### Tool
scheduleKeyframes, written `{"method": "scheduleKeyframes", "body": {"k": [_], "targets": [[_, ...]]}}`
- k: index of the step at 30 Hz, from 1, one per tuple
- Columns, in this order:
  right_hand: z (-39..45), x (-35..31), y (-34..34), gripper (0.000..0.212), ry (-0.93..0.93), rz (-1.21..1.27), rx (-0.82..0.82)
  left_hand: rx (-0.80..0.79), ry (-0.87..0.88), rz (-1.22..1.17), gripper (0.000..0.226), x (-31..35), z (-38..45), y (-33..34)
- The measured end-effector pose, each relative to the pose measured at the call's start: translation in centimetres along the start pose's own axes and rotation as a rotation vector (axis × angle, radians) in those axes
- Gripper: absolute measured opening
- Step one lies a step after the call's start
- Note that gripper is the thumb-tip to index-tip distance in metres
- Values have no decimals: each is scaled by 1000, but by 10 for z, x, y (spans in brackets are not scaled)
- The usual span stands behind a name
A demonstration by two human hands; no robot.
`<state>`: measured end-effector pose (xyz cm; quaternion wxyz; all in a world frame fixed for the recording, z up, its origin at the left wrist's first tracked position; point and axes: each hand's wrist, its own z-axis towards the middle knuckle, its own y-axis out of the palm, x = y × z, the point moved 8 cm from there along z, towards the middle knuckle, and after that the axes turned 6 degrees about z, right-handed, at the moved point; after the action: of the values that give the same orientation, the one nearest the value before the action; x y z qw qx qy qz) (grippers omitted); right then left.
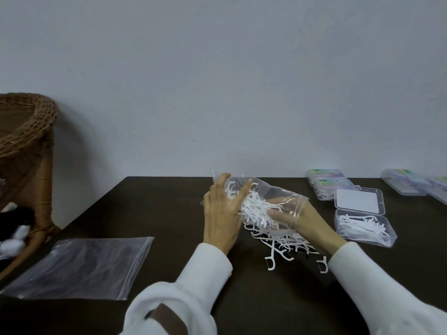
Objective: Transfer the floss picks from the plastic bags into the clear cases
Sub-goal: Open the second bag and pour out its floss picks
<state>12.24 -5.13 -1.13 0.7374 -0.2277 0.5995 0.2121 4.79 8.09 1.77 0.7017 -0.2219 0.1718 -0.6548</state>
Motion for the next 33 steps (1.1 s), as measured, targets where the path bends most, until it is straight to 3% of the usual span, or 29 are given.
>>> {"method": "scheduleKeyframes", "body": {"k": [11, 20, 33], "targets": [[1, 5, -34, 14, 15, -13, 202, -17, -270, 55, 76, -42, -3, 1], [1, 18, -51, 15, 132, -153, 156, -108, -520, 17, 61, -71, -8, 1], [0, 7, -39, 28, 27, -499, 55, -126, -580, -15, 59, -76, -11, 2]]}}
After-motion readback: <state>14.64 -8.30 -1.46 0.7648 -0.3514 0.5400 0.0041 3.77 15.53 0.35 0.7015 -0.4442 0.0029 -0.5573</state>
